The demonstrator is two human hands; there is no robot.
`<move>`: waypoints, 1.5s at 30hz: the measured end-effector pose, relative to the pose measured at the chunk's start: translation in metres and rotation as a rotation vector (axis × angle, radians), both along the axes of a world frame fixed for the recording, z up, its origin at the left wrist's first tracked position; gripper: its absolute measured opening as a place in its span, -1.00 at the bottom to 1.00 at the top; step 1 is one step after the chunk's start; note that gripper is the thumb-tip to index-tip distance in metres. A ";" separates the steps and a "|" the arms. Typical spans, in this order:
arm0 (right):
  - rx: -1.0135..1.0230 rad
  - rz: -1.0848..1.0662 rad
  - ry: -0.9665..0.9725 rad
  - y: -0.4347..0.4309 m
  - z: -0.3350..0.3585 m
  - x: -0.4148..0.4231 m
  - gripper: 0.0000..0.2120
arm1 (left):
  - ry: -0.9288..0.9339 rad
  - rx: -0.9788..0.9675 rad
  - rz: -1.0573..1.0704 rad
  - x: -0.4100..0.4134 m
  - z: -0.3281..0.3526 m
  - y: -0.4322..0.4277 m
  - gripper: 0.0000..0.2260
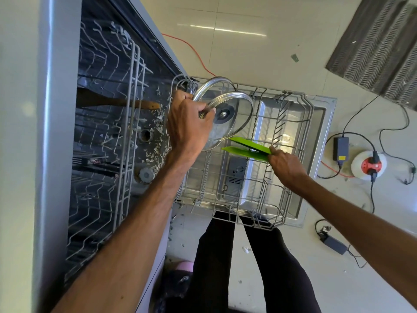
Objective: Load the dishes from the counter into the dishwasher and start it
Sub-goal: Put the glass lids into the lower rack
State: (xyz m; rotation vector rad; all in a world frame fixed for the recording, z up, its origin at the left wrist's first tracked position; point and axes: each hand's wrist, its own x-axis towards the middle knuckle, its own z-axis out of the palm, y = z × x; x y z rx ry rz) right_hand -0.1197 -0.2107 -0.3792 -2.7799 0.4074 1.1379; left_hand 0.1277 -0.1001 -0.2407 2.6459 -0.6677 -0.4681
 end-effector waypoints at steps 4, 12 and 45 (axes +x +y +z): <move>0.013 0.045 0.028 0.006 -0.017 0.012 -0.69 | 0.000 -0.010 -0.026 -0.003 0.000 -0.002 -0.82; 0.236 -0.310 -0.002 -0.028 -0.030 -0.008 -0.48 | 0.001 0.022 -0.061 -0.005 0.004 -0.005 -0.83; -0.037 -0.341 -0.472 0.020 0.000 -0.045 -0.72 | -0.014 -0.019 -0.047 -0.017 0.017 -0.017 -0.79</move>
